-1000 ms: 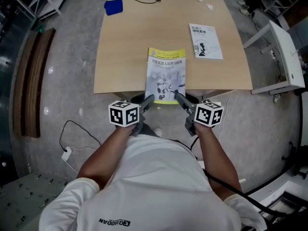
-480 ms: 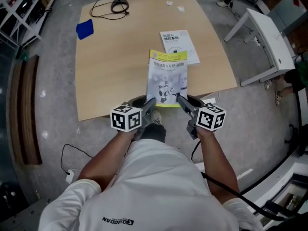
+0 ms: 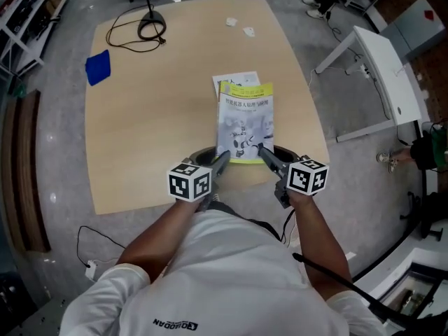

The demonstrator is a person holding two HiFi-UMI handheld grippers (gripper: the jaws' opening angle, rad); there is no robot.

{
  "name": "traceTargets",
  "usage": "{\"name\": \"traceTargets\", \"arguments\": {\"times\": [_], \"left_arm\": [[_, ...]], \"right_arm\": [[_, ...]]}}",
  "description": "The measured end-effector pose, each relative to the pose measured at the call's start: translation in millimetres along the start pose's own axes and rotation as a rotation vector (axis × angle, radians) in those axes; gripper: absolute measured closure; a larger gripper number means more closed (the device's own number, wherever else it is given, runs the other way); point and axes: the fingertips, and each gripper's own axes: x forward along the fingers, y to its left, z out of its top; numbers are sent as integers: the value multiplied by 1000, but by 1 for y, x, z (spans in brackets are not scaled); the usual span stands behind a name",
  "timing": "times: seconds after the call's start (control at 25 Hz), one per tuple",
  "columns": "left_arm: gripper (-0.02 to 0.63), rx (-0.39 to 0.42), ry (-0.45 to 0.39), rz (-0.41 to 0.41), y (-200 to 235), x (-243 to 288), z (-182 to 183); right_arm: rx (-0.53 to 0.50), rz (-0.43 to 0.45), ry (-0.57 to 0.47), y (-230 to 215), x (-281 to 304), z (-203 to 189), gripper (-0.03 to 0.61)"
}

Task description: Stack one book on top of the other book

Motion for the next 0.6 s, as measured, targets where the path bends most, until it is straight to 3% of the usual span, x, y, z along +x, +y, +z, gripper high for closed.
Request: {"name": "traceTargets", "arguments": {"times": [0.28,0.6], "left_arm": [[460,-20,-7,56,12,38,13],[457,-79,-51,175,30,68,12]], "right_arm": [[-27,36,41,-39,19,21,472],[-57,123,116,-75,48,30,471]]}}
